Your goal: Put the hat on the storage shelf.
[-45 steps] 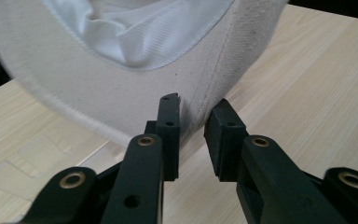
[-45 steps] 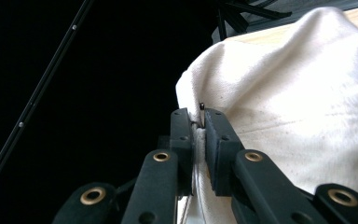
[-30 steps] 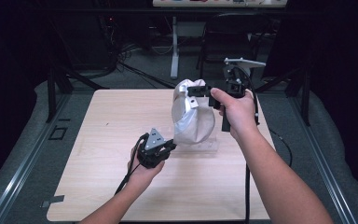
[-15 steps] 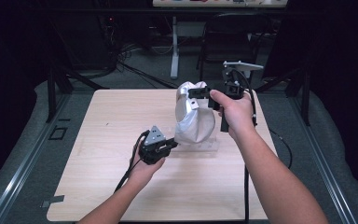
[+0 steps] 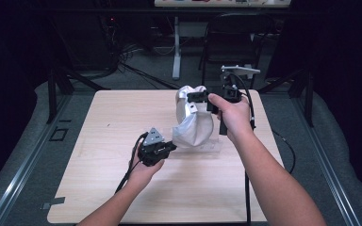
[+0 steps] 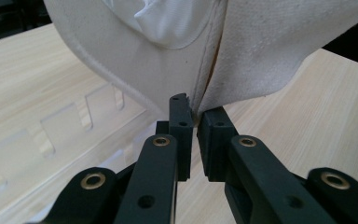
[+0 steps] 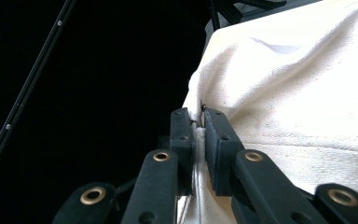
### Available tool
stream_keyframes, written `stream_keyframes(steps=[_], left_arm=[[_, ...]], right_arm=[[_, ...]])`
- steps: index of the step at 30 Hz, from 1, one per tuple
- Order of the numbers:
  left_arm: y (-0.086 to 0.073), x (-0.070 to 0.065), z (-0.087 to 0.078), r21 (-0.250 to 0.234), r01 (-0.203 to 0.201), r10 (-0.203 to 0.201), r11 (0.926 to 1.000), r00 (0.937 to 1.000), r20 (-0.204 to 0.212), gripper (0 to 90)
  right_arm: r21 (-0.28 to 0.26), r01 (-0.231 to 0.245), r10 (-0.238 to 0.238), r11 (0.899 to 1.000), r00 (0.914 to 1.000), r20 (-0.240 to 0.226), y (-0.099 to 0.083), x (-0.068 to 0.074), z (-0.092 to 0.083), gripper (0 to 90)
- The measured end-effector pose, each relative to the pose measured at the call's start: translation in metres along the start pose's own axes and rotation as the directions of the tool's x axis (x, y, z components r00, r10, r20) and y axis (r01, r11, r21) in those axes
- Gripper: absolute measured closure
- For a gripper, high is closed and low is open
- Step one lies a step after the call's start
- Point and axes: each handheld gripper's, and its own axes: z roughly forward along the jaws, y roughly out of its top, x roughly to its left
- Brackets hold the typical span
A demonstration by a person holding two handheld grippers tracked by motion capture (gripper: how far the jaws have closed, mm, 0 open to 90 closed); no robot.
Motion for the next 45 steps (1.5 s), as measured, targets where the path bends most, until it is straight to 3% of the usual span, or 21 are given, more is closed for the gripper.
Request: stream_keyframes(steps=[3,11,14,17,19,24,31,37,45], left_arm=[[-0.003,-0.004,0.002,0.025,0.020,-0.019,0.9995,0.9994,-0.030,85.6],[-0.006,-0.008,0.005,0.063,0.057,-0.053,0.9964,0.9968,-0.059,85.8],[-0.006,-0.012,0.004,0.051,0.016,-0.011,0.9986,0.9961,-0.087,85.1],[-0.006,-0.013,0.001,0.030,0.027,-0.025,0.9992,0.9979,-0.060,77.2],[-0.006,-0.015,-0.002,0.019,0.011,-0.010,0.9998,0.9988,-0.047,69.9],[-0.003,-0.022,-0.008,0.002,-0.047,0.047,0.9989,0.9940,-0.098,61.9],[0.002,-0.020,-0.001,0.006,-0.038,0.039,0.9992,0.9901,-0.135,64.6],[0.001,-0.020,0.001,0.021,-0.045,0.047,0.9988,0.9901,-0.132,81.9],[-0.002,-0.014,0.001,0.022,0.016,-0.014,0.9996,0.9939,-0.109,85.7]], right_arm=[[0.015,0.007,-0.007,1.000,0.9999,0.008,-0.001,0.000,0.002,82.6],[0.027,0.002,-0.003,1.000,0.9997,0.026,-0.004,-0.005,0.006,82.6],[0.023,0.000,0.000,1.000,0.9997,0.023,-0.004,-0.007,0.006,82.6],[0.021,0.002,-0.002,1.000,0.9998,0.020,-0.004,-0.007,0.005,82.6],[0.021,0.000,0.000,1.000,0.9998,0.019,-0.004,-0.007,0.005,82.6],[0.018,0.004,-0.005,1.000,0.9997,0.026,-0.004,-0.007,0.006,82.6],[0.020,0.002,-0.002,1.000,0.9997,0.025,-0.004,-0.007,0.011,82.5],[0.021,-0.001,0.000,1.000,0.9998,0.021,-0.007,-0.013,0.012,82.3],[0.019,-0.016,0.016,1.000,0.9995,0.027,-0.009,-0.021,0.014,82.2]])
